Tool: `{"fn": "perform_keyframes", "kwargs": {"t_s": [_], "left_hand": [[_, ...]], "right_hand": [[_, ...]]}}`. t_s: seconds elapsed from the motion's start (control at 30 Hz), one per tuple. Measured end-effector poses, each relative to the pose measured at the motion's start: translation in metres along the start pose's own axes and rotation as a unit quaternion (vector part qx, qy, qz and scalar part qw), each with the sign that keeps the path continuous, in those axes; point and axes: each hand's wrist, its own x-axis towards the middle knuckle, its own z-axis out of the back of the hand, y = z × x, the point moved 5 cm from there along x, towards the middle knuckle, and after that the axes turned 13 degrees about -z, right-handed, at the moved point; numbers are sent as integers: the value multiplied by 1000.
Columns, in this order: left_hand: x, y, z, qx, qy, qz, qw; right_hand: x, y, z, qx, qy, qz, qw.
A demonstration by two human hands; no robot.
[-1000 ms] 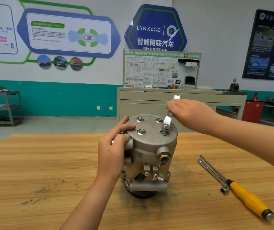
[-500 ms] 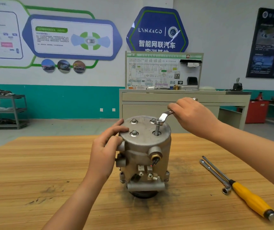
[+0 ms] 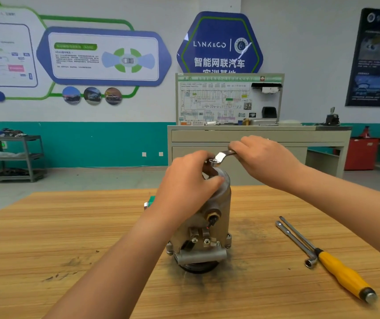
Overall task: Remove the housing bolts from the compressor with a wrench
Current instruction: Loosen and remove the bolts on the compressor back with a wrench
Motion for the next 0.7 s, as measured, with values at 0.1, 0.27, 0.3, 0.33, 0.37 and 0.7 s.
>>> {"fn": "perform_keyframes", "kwargs": {"t_s": [0.1,0.27,0.3,0.33,0.37,0.7], "left_hand": [[0,3,-2,-3,7,6,1000],[8,-2,5,18,7,-46,999],[10,-2,15,-1,-33,-45,998],[10,0,29,-26,-87,-40,995],[8,6,47,-50,-146,-35,987],[-164,201,51,127,49,335,932]], "right_hand": [[-4,-2,3,24,12,-34,999],[-8,-10,-8,334,19,-368,868],[-9,-7,-14,389,39,-417,821],[-11,0,-21,436,78,-449,776],[-14,7,-28,469,125,-467,739],[-29,31,-44,506,228,-491,672]]}}
